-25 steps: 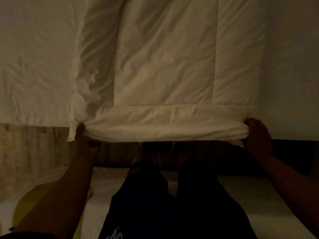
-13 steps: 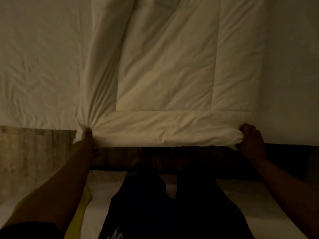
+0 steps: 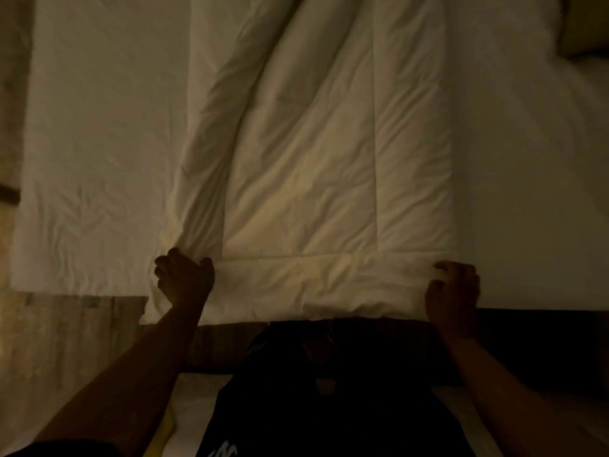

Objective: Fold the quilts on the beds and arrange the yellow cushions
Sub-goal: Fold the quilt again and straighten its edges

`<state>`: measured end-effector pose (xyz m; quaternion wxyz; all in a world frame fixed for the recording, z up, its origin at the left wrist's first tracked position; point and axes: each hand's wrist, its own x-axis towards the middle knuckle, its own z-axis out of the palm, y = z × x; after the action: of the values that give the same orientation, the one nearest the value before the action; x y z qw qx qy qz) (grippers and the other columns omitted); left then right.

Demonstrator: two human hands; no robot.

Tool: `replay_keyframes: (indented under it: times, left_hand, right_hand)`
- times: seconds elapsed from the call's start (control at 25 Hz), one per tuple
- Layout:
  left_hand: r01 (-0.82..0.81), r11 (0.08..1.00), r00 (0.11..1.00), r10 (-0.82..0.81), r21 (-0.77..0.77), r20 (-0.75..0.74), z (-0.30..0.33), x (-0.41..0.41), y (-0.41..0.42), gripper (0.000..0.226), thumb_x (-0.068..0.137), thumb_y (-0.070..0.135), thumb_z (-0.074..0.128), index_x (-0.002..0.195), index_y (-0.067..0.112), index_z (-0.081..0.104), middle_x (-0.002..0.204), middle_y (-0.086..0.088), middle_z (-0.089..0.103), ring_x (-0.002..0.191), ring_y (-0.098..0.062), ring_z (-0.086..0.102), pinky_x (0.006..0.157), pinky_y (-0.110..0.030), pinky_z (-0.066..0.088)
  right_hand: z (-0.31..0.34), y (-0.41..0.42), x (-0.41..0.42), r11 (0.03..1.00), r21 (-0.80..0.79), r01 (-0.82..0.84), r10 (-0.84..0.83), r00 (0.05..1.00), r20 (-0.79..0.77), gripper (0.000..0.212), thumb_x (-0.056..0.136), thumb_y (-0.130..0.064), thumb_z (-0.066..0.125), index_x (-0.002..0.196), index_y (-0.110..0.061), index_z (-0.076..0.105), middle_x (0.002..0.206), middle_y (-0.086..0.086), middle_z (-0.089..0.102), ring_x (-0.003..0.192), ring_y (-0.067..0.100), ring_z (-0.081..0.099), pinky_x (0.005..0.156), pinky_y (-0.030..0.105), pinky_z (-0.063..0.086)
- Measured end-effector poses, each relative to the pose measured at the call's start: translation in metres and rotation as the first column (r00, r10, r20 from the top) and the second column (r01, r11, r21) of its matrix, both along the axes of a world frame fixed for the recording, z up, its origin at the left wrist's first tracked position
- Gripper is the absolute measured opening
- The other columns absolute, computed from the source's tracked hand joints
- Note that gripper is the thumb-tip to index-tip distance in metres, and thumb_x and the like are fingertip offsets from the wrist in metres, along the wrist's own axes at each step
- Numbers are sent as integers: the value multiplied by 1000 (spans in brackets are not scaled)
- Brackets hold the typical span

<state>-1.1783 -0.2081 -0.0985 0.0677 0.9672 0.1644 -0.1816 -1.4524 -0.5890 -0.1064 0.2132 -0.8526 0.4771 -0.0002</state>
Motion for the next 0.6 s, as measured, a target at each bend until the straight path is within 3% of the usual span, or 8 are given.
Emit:
replay_keyframes:
  times: [0.08, 0.2, 0.28, 0.48, 0.6]
  left_hand:
    - [50, 998, 997, -47, -47, 61, 2, 17, -18, 70, 84, 37, 66, 138, 4, 36, 141, -23, 36, 129, -44, 36, 106, -57, 36]
    - [123, 988, 984, -109, -94, 141, 1, 60, -40, 76, 83, 42, 66, 142, 7, 34, 143, -19, 36, 131, -41, 36, 108, -56, 35]
    - [185, 975, 971, -162, -124, 178, -1, 93, -55, 81, 82, 49, 65, 143, 8, 32, 144, -18, 36, 132, -39, 36, 109, -55, 35]
    - [240, 947, 962, -202, -212, 185, -10, 208, -99, 96, 78, 66, 62, 148, 11, 26, 146, -16, 36, 133, -37, 38, 108, -53, 37]
    - [292, 906, 956, -268, -305, 120, -14, 260, -119, 70, 88, 57, 57, 136, 8, 40, 129, -16, 52, 117, -38, 54, 92, -49, 49]
  right_hand:
    - [0, 19, 40, 989, -9, -145, 145, 989, 36, 42, 78, -13, 56, 120, -11, 56, 124, 17, 51, 114, 38, 48, 98, 49, 41]
    - [-11, 52, 89, 897, -16, -441, 439, 895, -76, 56, 86, -32, 56, 139, -17, 46, 146, 14, 39, 134, 36, 35, 112, 52, 29]
    - [-20, 76, 113, 839, -9, -544, 536, 831, -149, 63, 87, -36, 54, 147, -22, 37, 156, 11, 29, 144, 34, 26, 116, 55, 23]
    - [-40, 123, 198, 850, 14, -527, 524, 840, -138, 68, 88, -34, 52, 151, -20, 30, 161, 9, 20, 149, 34, 14, 117, 56, 19]
    - [-48, 143, 253, 854, -2, -521, 516, 846, -138, 69, 88, -36, 52, 151, -19, 30, 161, 10, 19, 149, 36, 11, 117, 56, 20]
